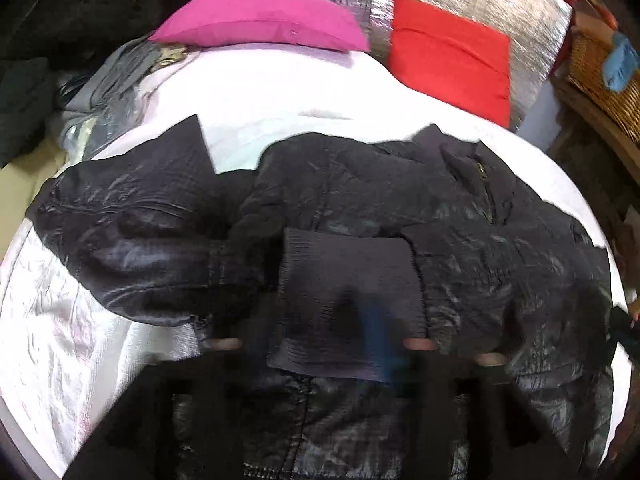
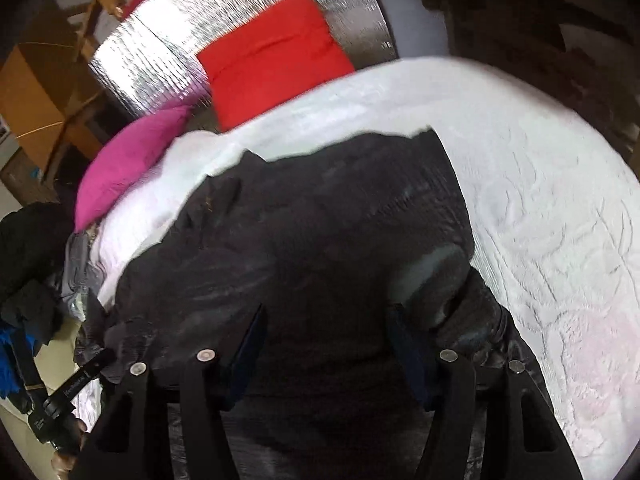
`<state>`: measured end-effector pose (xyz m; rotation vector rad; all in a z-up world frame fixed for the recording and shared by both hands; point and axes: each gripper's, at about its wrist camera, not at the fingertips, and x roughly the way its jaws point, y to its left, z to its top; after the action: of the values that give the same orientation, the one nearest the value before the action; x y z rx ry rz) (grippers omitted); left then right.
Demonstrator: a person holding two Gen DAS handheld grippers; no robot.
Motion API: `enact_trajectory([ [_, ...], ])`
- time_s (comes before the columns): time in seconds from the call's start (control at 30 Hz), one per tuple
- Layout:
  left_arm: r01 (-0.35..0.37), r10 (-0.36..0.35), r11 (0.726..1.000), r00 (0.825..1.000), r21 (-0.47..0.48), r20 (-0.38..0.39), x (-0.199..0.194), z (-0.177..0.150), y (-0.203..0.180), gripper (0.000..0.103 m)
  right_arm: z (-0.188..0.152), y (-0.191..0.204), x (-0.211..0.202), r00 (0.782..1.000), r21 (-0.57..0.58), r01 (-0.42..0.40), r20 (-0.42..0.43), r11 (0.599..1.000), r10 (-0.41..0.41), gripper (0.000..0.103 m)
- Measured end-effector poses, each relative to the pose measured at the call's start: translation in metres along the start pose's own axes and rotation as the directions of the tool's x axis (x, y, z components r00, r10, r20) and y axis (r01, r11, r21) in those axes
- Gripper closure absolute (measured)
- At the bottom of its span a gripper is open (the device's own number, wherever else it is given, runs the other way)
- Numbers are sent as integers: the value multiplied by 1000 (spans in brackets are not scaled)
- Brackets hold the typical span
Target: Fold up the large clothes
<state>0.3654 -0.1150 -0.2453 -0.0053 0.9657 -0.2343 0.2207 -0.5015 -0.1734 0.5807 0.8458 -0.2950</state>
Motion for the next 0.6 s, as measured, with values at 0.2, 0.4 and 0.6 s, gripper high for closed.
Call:
enact_trajectory([
  [0.2, -64, 66, 994, 998, 84, -21, 18, -6, -15, 79, -14, 25, 25, 994, -75, 23, -106, 997, -31, 35],
  [0.4, -32, 32, 999, 999, 17, -35, 16, 0, 3, 90, -20, 42, 27, 994, -154, 52, -85, 987, -66, 35],
  [0.6, -20, 21, 1000, 999, 22, -38, 13, 0, 6, 87, -16, 53, 12, 999, -147, -52, -14, 988, 51, 32],
])
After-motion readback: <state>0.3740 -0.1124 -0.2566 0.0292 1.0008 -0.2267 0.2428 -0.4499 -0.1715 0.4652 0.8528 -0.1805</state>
